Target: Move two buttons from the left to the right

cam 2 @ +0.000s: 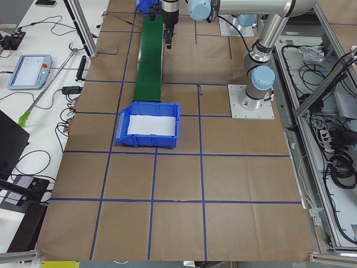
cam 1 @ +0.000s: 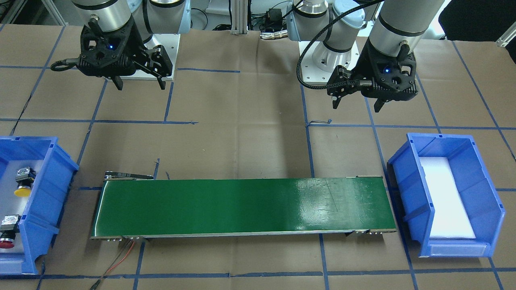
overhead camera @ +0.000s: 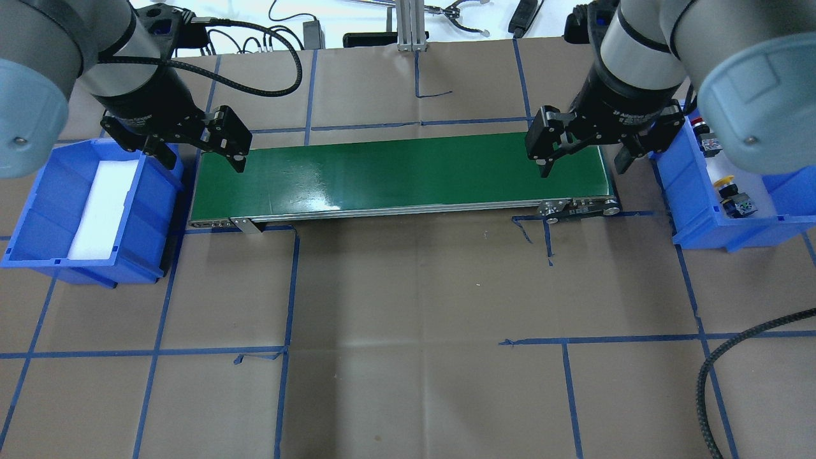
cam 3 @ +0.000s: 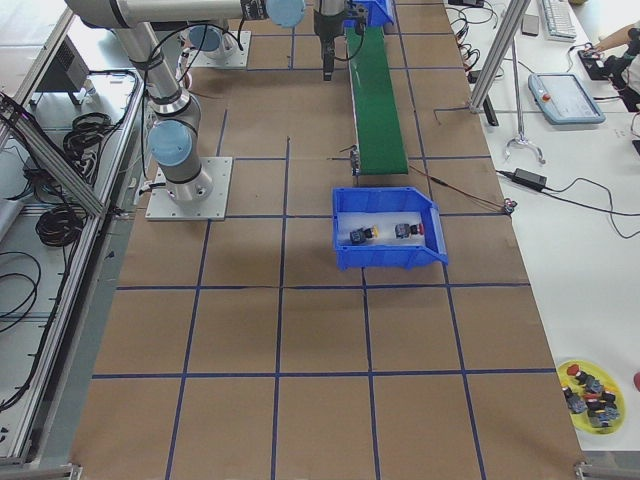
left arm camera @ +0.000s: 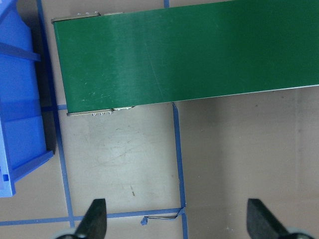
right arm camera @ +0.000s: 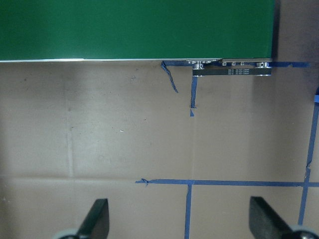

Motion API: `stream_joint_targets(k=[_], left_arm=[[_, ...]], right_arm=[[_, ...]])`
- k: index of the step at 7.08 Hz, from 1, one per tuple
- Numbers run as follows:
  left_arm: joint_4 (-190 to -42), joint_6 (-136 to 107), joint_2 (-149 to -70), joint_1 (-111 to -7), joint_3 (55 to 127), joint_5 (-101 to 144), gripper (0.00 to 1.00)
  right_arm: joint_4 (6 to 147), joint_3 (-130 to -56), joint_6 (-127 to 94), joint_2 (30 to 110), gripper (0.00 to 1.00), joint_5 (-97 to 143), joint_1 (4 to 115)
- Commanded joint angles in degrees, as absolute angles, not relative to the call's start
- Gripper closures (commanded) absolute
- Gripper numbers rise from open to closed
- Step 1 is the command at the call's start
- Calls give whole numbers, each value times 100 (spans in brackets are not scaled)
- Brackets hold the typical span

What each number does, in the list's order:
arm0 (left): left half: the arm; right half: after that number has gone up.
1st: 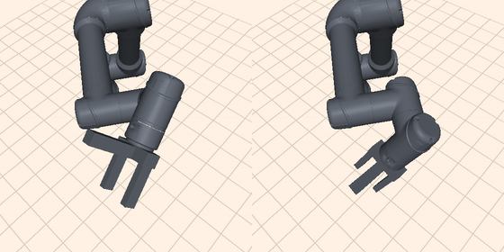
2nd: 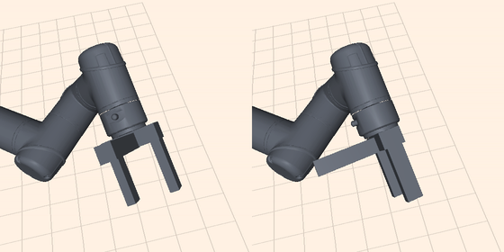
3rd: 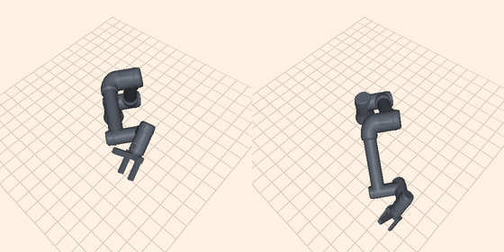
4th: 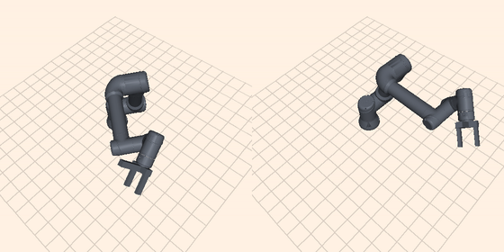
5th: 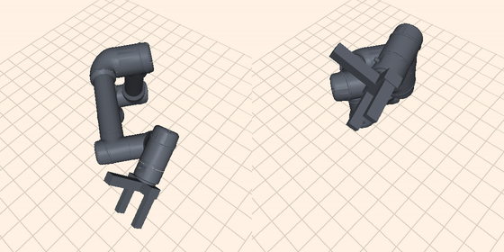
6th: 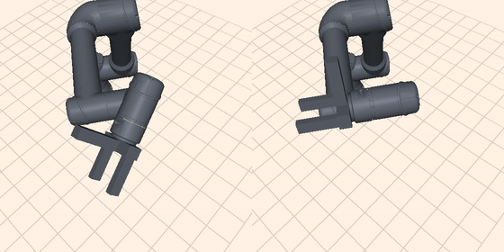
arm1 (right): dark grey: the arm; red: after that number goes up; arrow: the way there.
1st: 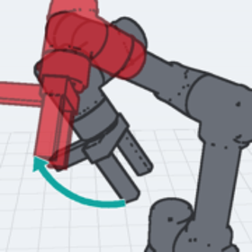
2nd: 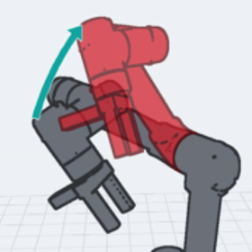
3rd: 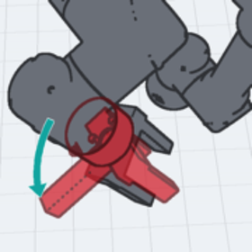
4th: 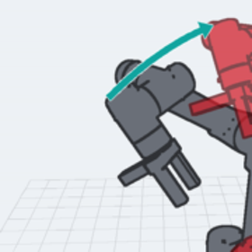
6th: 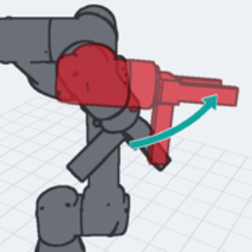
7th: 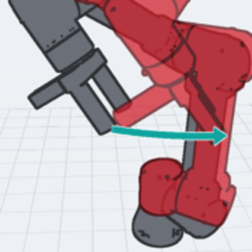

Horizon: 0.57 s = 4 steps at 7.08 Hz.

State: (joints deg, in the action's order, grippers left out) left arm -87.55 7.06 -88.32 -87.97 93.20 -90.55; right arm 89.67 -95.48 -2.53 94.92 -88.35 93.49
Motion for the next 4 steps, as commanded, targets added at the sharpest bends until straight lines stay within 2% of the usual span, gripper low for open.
stream_joint_targets(k=[1, 4], left_arm=[[-8745, 703, -8824, -8789, 9334, -9053, 0], [-8745, 694, -8824, -8789, 9334, -9053, 0]], right_arm=[[8965, -9536, -255, 9492, 0, -8824, 9272], [8956, -9571, -264, 9492, 0, -8824, 9308]])
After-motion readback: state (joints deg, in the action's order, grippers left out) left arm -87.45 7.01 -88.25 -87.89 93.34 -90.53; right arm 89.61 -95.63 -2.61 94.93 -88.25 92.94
